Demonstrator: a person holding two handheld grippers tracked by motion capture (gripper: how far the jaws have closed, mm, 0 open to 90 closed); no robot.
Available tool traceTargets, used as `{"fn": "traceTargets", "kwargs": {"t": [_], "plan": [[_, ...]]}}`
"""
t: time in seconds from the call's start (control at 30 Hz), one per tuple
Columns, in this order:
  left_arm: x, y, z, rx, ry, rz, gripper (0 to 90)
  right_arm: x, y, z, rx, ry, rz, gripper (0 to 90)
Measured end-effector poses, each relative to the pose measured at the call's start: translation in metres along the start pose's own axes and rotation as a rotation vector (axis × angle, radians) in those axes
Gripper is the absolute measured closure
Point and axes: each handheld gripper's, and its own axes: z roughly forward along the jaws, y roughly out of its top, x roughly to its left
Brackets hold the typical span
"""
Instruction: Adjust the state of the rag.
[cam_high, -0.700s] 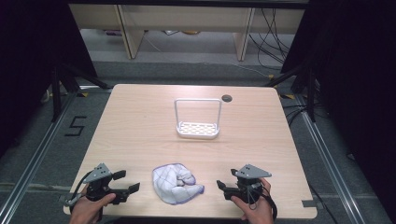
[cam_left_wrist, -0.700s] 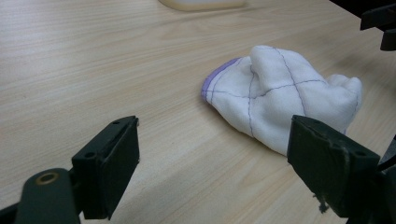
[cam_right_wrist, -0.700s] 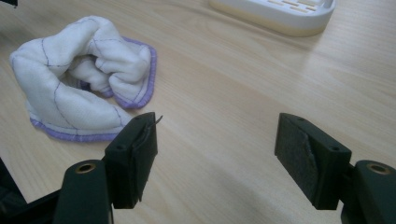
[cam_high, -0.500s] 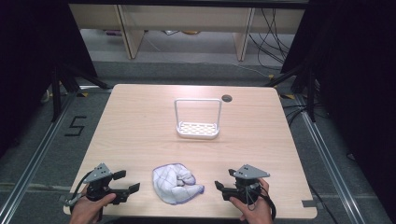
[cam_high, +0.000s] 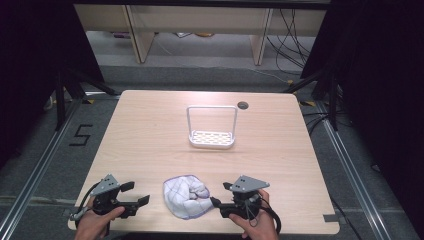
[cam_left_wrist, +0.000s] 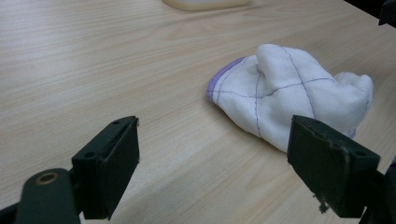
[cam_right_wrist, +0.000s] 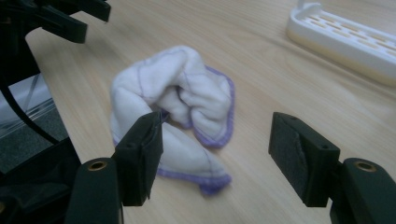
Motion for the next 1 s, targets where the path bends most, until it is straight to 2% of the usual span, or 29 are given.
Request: {"fn": "traceTargets", "kwargs": {"t": [0.03, 0.13, 0.2, 0.23, 0.27, 0.3, 0.37, 0.43, 0.53, 0.57, 0.67, 0.73, 0.8, 0.83, 0.87, 0.9, 0.93, 0.97, 1.0], "plan": [[0.000, 0.000, 0.000, -0.002, -0.002, 0.001, 16.2, 0.007, 0.006, 0.005, -0.003, 0.015, -0.027, 37.6], [-0.001, 0.000, 0.001, -0.008, -0.005, 0.000, 16.5, 0.016, 0.014, 0.014, 0.003, 0.049, -0.071, 37.6], [-0.001, 0.000, 0.001, -0.007, -0.001, 0.000, 16.6, 0.020, 0.016, 0.016, 0.014, 0.062, -0.066, 37.7], [-0.001, 0.001, 0.001, -0.004, 0.001, 0.000, 16.6, 0.026, 0.020, 0.023, 0.021, 0.077, -0.095, 38.5], [-0.001, 0.001, 0.001, -0.004, 0.001, 0.000, 16.6, 0.026, 0.020, 0.023, 0.021, 0.077, -0.095, 38.5], [-0.001, 0.001, 0.000, -0.001, 0.000, 0.004, 16.7, 0.031, 0.023, 0.030, 0.031, 0.094, -0.115, 40.5], [-0.001, 0.001, 0.000, -0.001, 0.002, 0.005, 16.8, 0.038, 0.024, 0.036, 0.050, 0.107, -0.112, 41.1], [-0.001, 0.001, 0.001, -0.005, -0.001, 0.000, 16.9, 0.042, 0.026, 0.042, 0.062, 0.122, -0.146, 42.1], [-0.001, 0.001, 0.001, -0.006, -0.002, 0.000, 17.0, 0.048, 0.027, 0.049, 0.077, 0.132, -0.153, 43.8], [-0.001, 0.001, 0.001, -0.007, -0.003, 0.000, 17.0, 0.050, 0.027, 0.053, 0.078, 0.141, -0.171, 43.9], [-0.001, 0.001, 0.001, -0.001, -0.003, 0.006, 17.1, 0.053, 0.027, 0.056, 0.094, 0.135, -0.167, 44.6], [-0.001, 0.001, 0.002, -0.004, -0.005, 0.001, 17.2, 0.057, 0.029, 0.066, 0.107, 0.146, -0.202, 47.1], [-0.001, 0.001, 0.002, -0.005, -0.005, -0.002, 17.2, 0.060, 0.030, 0.069, 0.132, 0.129, -0.201, 50.1], [-0.001, 0.001, 0.002, -0.005, -0.005, -0.002, 17.2, 0.060, 0.030, 0.073, 0.138, 0.120, -0.226, 51.9], [-0.001, 0.001, 0.002, -0.005, -0.005, -0.002, 17.2, 0.060, 0.030, 0.073, 0.138, 0.120, -0.226, 51.9], [-0.001, 0.001, 0.001, -0.005, -0.005, 0.000, 17.3, 0.061, 0.030, 0.078, 0.158, 0.095, -0.234, 58.4], [-0.001, 0.001, 0.001, -0.005, -0.005, 0.000, 17.3, 0.061, 0.030, 0.078, 0.158, 0.095, -0.234, 58.4], [-0.001, 0.001, 0.001, -0.006, -0.007, -0.001, 17.3, 0.062, 0.029, 0.082, 0.179, 0.077, -0.254, 67.0], [-0.001, 0.001, 0.001, -0.006, -0.007, -0.001, 17.3, 0.062, 0.029, 0.082, 0.179, 0.077, -0.254, 67.0]]}}
